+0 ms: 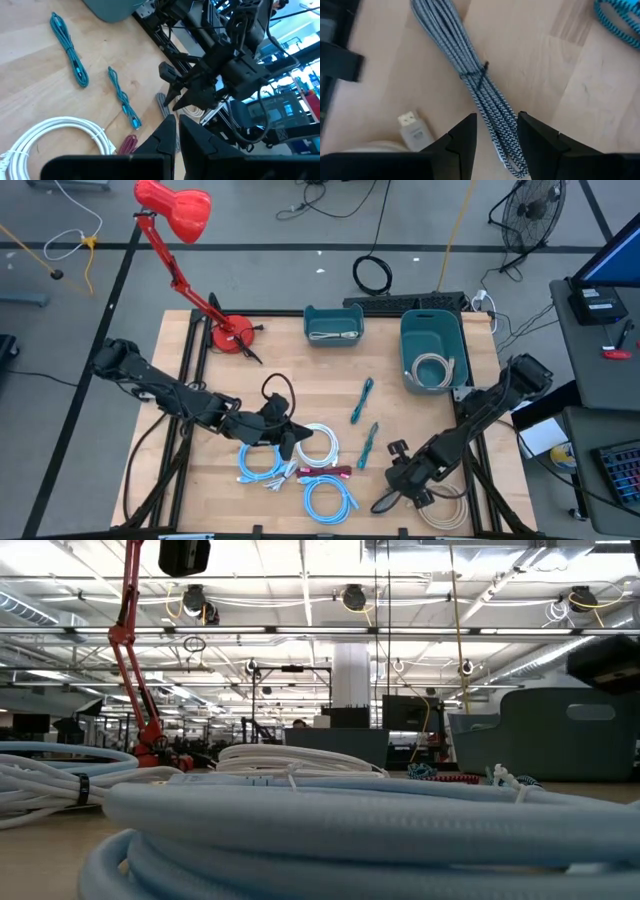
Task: Pick & Place USB Port
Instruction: Put the black charger cable into the left blue bin
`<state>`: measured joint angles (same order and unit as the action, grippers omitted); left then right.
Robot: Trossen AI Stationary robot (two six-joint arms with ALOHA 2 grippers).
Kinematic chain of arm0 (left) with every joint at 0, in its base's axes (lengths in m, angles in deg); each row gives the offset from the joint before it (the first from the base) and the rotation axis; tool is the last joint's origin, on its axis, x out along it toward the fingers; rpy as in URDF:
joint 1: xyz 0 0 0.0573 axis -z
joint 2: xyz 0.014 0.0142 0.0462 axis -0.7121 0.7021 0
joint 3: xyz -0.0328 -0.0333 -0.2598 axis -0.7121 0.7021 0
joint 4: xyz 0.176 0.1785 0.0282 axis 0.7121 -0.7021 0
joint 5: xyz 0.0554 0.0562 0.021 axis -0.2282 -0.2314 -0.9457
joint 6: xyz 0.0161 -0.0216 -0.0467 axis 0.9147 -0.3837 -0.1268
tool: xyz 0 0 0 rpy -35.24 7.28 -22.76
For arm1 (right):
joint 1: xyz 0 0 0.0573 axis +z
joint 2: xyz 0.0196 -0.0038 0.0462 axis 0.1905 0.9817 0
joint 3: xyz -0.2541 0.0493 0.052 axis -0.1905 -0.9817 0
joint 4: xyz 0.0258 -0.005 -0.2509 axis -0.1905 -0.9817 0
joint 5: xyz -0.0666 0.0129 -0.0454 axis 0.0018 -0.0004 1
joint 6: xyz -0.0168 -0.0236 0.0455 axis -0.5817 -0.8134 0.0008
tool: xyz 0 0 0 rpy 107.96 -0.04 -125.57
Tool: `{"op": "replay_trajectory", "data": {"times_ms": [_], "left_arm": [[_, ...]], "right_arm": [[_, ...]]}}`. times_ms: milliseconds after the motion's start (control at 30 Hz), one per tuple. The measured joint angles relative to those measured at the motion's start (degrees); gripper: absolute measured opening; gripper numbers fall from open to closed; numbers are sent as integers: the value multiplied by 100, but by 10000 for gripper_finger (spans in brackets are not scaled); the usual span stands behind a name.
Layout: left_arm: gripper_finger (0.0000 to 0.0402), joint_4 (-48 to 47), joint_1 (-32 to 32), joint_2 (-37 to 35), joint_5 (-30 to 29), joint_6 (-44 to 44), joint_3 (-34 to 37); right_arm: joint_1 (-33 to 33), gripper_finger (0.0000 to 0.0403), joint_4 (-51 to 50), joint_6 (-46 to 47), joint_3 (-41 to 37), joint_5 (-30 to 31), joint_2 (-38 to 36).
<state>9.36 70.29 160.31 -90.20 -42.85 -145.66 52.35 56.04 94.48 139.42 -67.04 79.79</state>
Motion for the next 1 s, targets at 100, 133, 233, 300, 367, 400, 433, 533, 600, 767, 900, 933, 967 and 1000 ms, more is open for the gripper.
{"op": "replay_trajectory", "data": {"times_ms": [100, 133, 233, 300, 367, 400, 433, 533, 600, 767, 900, 933, 967, 1000], "left_arm": [[24, 0, 0, 0, -1, 7, 0], [24, -4, 0, 0, -1, 4, 0], [24, -4, 0, 0, -1, 4, 0], [24, -4, 0, 0, -12, 2, 0], [24, -4, 0, 0, -33, 2, 0], [24, -4, 0, 0, -49, 2, 0], [24, -4, -2, 0, -69, 2, 0], [24, -2, -4, 0, -129, 4, 0], [24, 33, -3, 0, -271, 95, 0], [24, 259, 200, -163, -1144, 1049, 0], [24, -168, 479, -429, -2214, 1609, 0], [24, -310, 539, -515, -2480, 1675, 0], [23, -472, 607, -611, -2741, 1696, 0], [23, -679, 676, -722, -2943, 1661, 0]], "right_arm": [[8, 130, 85, -20, -71, -160, 147], [32, 130, 122, -27, -103, -160, 193], [37, 130, 181, -29, -141, -131, 324], [32, 130, 165, 58, -141, -97, 415], [-12, 124, 154, 218, -142, -6, 458], [-52, 117, 154, 330, -144, 17, 467], [-121, 105, 147, 426, -144, 59, 469], [-312, 50, 62, 588, -90, 57, 420], [-472, 18, 37, 668, -35, 34, 370], [-919, 15, -8, 1030, 228, 438, 16], [-1226, 10, -65, 1090, 451, 631, -460], [-1310, 10, -66, 1090, 524, 761, -605], [-1410, 10, -45, 1094, 607, 895, -740], [-1509, 10, -41, 1110, 697, 1026, -876]]}}
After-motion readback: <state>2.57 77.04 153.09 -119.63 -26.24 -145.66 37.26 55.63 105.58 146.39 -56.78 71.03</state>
